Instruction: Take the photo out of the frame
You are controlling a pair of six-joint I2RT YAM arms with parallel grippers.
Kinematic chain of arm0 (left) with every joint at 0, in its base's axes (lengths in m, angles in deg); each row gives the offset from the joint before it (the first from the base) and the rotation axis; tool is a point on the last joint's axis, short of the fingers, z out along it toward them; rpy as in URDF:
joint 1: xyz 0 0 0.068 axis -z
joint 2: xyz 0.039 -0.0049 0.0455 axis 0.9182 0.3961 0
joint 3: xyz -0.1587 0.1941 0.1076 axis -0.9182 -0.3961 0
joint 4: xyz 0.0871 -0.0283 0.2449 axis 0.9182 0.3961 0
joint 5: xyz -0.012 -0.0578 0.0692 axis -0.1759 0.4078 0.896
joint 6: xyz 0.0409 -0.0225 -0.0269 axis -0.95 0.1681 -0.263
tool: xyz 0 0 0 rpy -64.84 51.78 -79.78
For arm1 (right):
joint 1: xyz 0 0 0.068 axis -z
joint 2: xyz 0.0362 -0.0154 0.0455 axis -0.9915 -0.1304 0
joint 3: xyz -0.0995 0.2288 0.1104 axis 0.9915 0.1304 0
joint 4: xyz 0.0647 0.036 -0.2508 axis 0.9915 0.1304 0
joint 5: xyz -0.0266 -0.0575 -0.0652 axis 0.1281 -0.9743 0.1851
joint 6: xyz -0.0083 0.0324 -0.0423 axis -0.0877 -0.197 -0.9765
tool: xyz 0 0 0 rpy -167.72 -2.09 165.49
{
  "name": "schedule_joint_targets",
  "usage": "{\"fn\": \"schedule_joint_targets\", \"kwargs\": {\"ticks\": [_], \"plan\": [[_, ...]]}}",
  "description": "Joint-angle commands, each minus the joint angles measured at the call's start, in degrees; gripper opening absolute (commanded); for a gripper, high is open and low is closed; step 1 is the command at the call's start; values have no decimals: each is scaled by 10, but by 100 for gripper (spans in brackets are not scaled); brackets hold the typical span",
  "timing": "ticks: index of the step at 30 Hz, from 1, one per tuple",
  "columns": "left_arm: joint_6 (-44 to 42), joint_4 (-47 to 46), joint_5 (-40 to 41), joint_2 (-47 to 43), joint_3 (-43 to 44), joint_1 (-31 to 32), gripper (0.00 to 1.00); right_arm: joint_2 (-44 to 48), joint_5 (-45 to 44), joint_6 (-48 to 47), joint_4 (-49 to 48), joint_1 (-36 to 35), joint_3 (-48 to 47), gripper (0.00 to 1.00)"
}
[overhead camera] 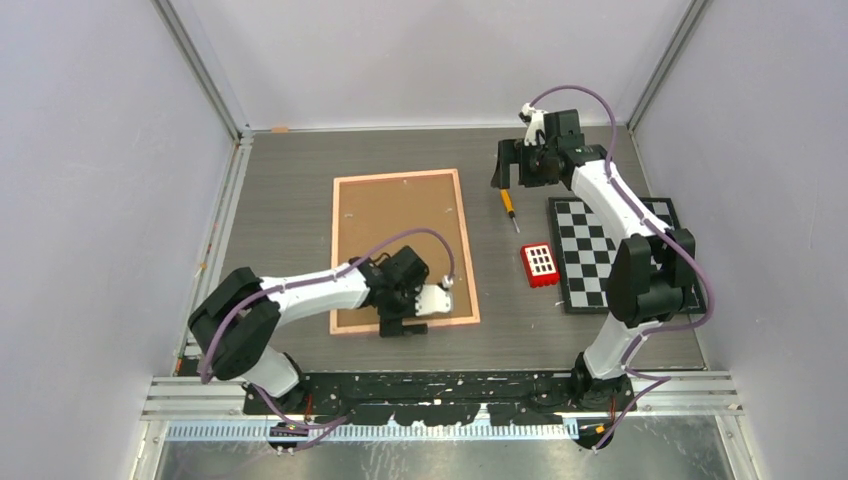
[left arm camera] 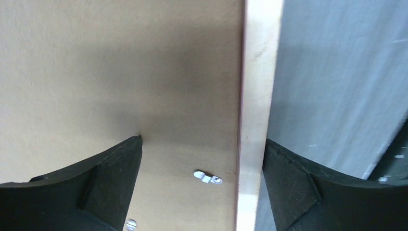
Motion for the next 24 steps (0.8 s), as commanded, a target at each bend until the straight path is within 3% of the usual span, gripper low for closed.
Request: {"fn": "schedule_joint_targets", "kwargs": {"ticks": [1, 7, 15, 24], "plan": [[-44, -12, 45, 36, 15, -103, 88, -20, 139, 19, 60, 5, -36, 100], [-63, -28, -60, 40, 45, -212, 74, -47, 178, 59, 64, 6, -31, 100], [-98, -70, -169, 24, 47, -214, 65, -103, 241, 147, 43, 5, -23, 99], [-100, -56, -155, 87, 88, -191, 47, -135, 264, 206, 19, -1, 21, 100]]}}
